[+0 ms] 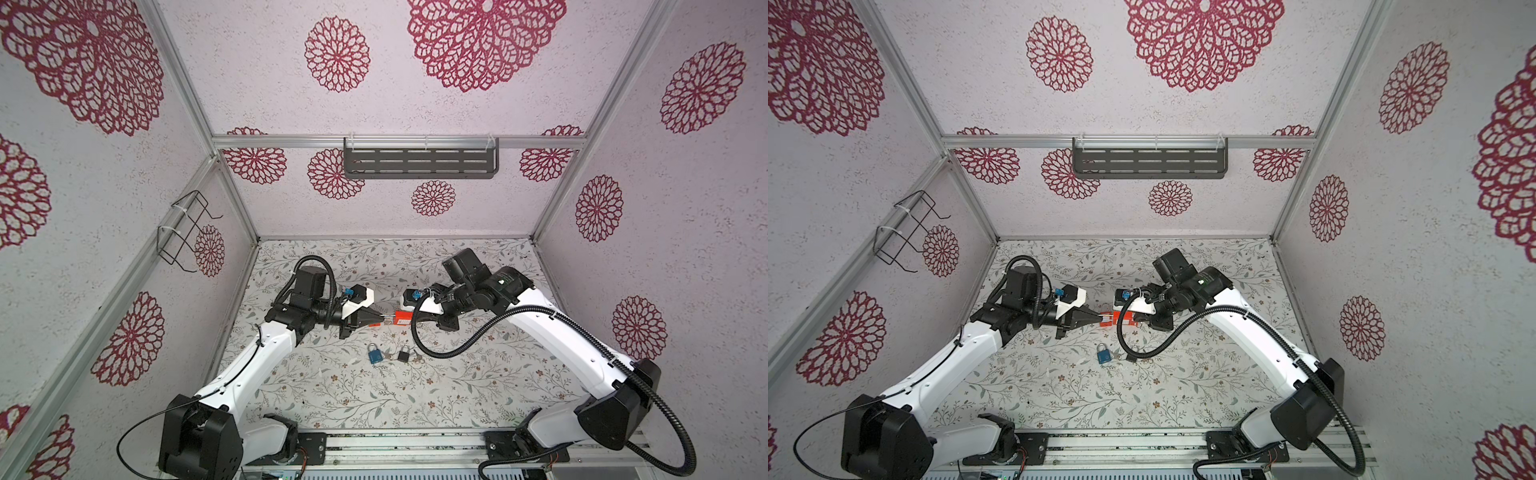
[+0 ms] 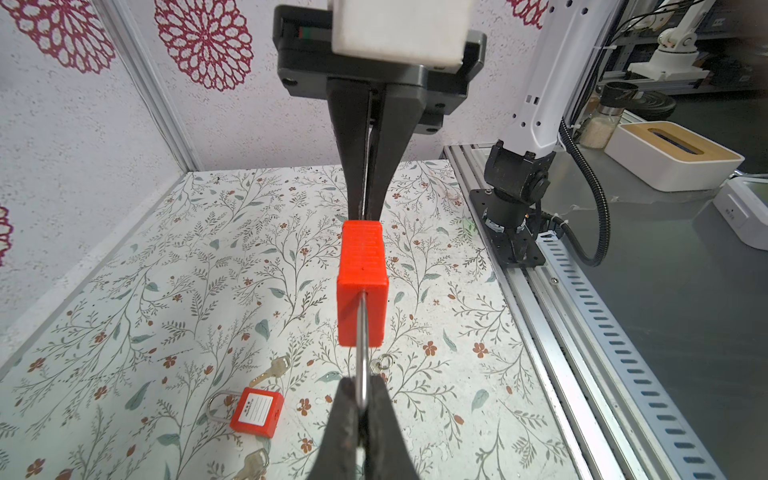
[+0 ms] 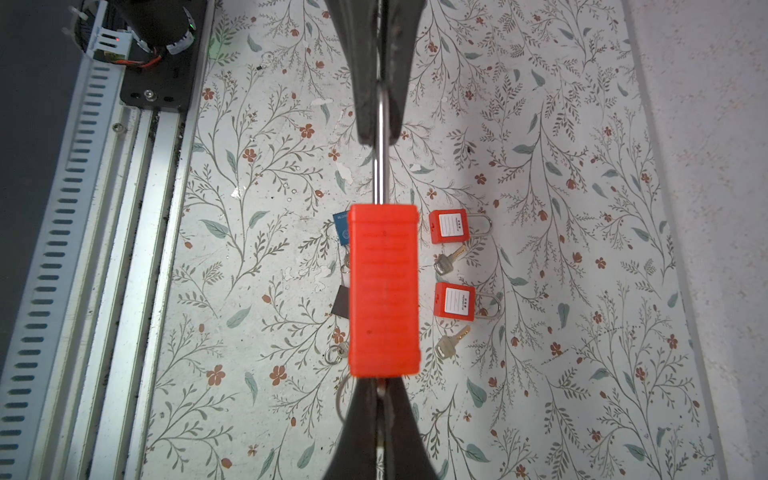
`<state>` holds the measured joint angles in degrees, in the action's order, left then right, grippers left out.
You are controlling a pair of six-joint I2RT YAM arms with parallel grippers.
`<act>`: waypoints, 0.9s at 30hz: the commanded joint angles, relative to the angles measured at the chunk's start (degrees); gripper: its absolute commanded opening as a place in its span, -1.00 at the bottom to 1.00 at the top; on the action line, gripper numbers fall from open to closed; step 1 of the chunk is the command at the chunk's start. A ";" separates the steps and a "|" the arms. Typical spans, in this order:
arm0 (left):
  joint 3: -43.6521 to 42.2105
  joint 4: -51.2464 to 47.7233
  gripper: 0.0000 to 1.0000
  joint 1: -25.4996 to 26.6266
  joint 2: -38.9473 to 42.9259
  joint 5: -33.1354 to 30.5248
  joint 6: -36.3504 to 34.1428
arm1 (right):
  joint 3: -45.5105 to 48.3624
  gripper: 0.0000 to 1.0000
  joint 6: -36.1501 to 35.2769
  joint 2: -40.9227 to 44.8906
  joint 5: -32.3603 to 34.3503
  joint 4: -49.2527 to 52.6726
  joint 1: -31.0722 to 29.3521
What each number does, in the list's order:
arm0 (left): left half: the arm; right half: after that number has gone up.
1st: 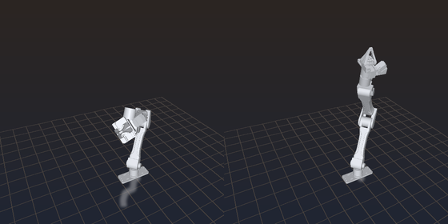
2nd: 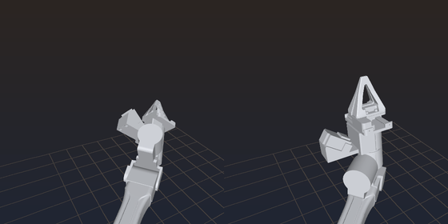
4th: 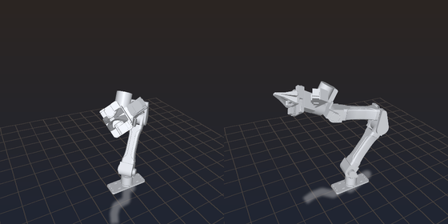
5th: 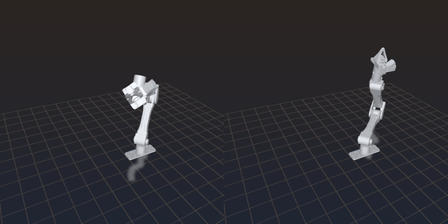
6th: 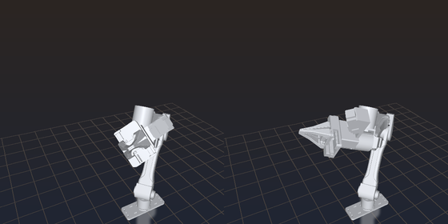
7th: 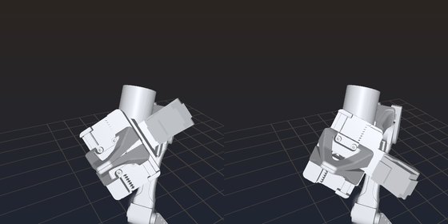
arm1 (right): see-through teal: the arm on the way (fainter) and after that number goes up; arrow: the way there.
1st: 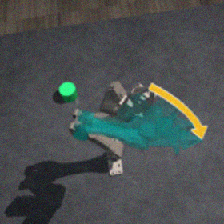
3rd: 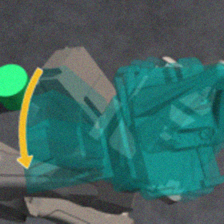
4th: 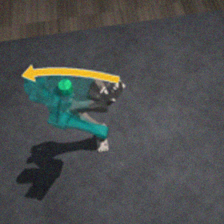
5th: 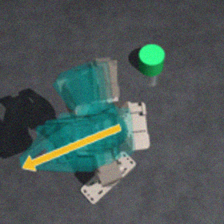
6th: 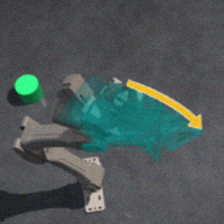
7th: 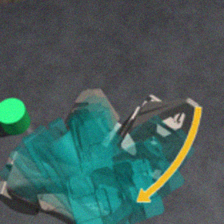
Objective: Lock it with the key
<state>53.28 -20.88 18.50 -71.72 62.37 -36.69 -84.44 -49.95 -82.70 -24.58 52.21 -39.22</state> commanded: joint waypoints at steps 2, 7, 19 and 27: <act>1.57 -1.15 -1.00 0.22 0.36 1.66 -1.11 | 1.67 -0.91 -1.64 2.66 1.36 0.99 0.77; 1.57 -1.62 -1.00 -0.18 0.44 2.03 -1.28 | 3.82 -0.92 -1.81 4.16 1.55 0.04 1.35; 2.18 -3.00 -1.00 -0.31 -0.52 4.16 -1.19 | 4.70 -0.92 -2.37 5.22 1.50 -0.43 1.75; 2.27 -2.67 -1.00 -0.29 -0.35 3.64 -1.68 | 0.03 -0.90 -0.91 0.42 -2.04 6.39 1.90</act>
<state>53.84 -22.52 18.70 -72.14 63.77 -37.93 -83.05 -49.98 -81.65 -27.20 52.75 -38.28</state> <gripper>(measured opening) 0.062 0.058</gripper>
